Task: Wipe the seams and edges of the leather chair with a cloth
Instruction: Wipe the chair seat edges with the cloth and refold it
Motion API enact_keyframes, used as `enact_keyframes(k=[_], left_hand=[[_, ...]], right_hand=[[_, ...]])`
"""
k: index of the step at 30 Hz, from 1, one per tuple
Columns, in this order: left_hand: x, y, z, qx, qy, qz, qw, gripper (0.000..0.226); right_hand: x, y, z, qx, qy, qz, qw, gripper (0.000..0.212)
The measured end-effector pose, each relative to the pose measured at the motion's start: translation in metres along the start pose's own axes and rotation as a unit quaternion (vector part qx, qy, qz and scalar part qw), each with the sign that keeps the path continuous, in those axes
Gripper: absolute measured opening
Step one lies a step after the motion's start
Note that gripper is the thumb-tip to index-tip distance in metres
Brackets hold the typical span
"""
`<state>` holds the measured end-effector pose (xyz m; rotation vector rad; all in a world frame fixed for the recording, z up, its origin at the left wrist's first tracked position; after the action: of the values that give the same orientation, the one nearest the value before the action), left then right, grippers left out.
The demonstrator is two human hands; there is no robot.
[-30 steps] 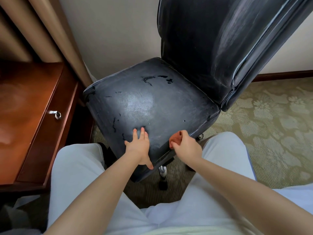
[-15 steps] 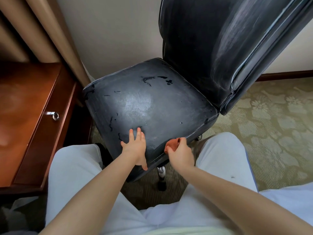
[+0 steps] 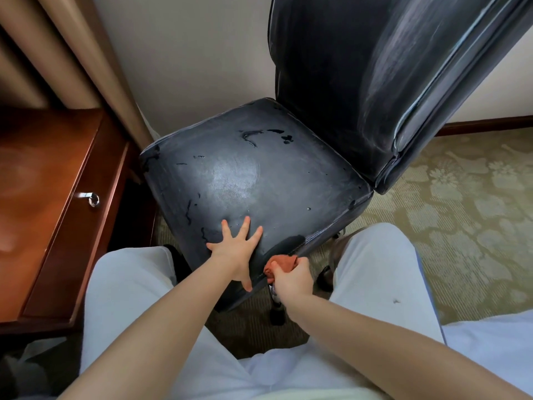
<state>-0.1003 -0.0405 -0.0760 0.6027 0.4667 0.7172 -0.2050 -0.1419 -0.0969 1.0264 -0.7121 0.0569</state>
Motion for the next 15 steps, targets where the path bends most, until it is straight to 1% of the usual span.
enact_keyframes(k=[1, 2, 5, 7, 9, 12, 13, 15], left_hand=[[0.001, 0.001, 0.001, 0.004, -0.005, -0.002, 1.000, 0.134], [0.002, 0.002, 0.003, 0.008, -0.009, -0.005, 1.000, 0.133], [0.003, 0.004, 0.006, 0.014, -0.004, -0.011, 1.000, 0.132], [0.001, 0.003, 0.006, 0.016, 0.006, -0.009, 1.000, 0.131], [-0.002, 0.002, 0.004, 0.012, 0.017, -0.003, 1.000, 0.132], [-0.002, 0.002, 0.002, 0.002, 0.017, -0.001, 1.000, 0.133], [-0.001, 0.002, 0.001, -0.001, 0.016, -0.003, 1.000, 0.133], [0.000, 0.004, 0.002, 0.000, 0.011, -0.008, 1.000, 0.134]], right_hand=[[0.002, -0.001, 0.002, 0.008, 0.006, 0.001, 1.000, 0.028], [0.008, -0.007, 0.007, 0.000, -0.004, 0.005, 1.000, 0.026], [0.030, -0.027, 0.028, -0.059, -0.082, 0.005, 0.995, 0.024], [0.029, -0.027, 0.026, -0.079, -0.083, -0.008, 0.993, 0.026], [0.015, -0.015, 0.010, -0.065, -0.051, -0.009, 0.997, 0.028], [-0.007, 0.006, -0.015, 0.011, 0.001, -0.023, 1.000, 0.027], [-0.006, 0.007, -0.013, 0.018, -0.002, -0.021, 1.000, 0.023], [0.010, -0.007, 0.003, -0.017, -0.028, 0.002, 0.999, 0.017]])
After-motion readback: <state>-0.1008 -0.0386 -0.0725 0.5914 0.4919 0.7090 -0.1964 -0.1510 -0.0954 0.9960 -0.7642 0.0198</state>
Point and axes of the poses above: each hand's wrist, its own y-axis away from the middle knuckle, its own z-axis out of the back of the hand, x = y × z, the point moved 6 cm from there along -y, towards the middle knuckle, and after that the axes turned 12 degrees about -z, right-handed, at the moved point
